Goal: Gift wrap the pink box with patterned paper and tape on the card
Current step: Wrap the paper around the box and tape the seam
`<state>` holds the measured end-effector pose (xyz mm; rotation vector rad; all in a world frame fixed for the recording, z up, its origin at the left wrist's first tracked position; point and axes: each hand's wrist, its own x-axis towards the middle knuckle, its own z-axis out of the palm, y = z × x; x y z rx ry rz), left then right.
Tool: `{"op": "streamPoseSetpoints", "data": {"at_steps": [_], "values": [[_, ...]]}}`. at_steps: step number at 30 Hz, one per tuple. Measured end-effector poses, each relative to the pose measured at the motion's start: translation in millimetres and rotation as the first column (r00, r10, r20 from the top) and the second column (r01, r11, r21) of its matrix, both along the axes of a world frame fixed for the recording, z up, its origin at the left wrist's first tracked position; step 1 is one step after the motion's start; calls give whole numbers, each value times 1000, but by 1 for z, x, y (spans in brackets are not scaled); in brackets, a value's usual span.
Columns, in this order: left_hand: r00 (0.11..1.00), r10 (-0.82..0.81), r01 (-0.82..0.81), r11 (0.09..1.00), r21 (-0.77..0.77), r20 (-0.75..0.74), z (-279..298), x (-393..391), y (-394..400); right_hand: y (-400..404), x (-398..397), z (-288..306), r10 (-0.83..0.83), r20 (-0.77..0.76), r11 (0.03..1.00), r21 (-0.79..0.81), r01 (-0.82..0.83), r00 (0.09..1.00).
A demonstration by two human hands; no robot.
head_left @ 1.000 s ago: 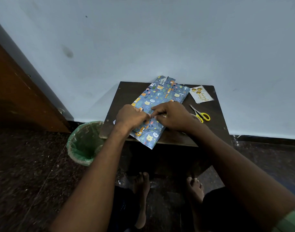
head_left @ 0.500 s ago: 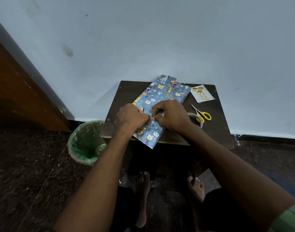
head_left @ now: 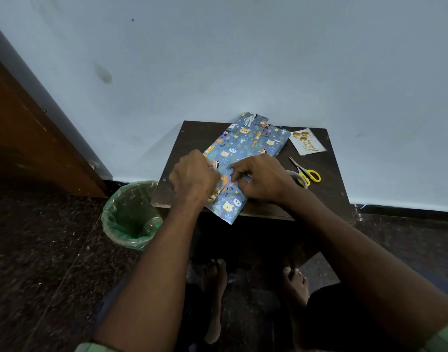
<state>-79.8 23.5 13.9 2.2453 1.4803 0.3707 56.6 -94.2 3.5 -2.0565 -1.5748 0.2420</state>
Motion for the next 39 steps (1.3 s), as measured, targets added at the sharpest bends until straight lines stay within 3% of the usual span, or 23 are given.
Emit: {"op": "streamPoseSetpoints", "data": {"at_steps": [5, 8, 10, 12, 14, 16, 18, 23, 27, 32, 39], "values": [[989, -23, 17, 999, 49, 143, 0, -5, 8, -7, 2, 4, 135, 99, 984, -134, -122, 986], [976, -54, 44, 998, 54, 209, -3, -3, 12, -9, 2, 9, 76, 43, 997, -25, -75, 996], [969, -64, 53, 997, 50, 240, -3, -1, 11, -11, 1, 7, 78, 86, 997, -16, -77, 993], [963, -83, 67, 995, 68, 257, -2, 4, 10, -10, -1, 2, 143, 163, 986, -111, -126, 976], [953, -105, 82, 992, 91, 283, -1, 8, 6, -10, -2, 3, 171, 138, 975, -164, -148, 976], [936, -146, 119, 988, 103, 319, -3, 11, 0, -12, 3, 9, 112, 17, 989, -98, -110, 994], [916, -206, 175, 977, 118, 344, -7, 15, -6, -20, 15, 16, -38, -45, 999, -29, 36, 998], [841, -389, 358, 921, 152, 376, -8, 42, -18, -48, 63, 13, -304, 148, 936, -137, 324, 941], [804, -457, 445, 887, 126, 381, -13, 61, -30, -52, 69, 3, -311, 231, 914, -193, 356, 922], [793, -450, 452, 887, 98, 412, -20, 67, -34, -47, 64, -6, -266, 363, 928, -153, 339, 893], [789, -419, 456, 889, 28, 450, -25, 67, -29, -53, 73, 8, -316, 198, 925, -153, 348, 928]]}}
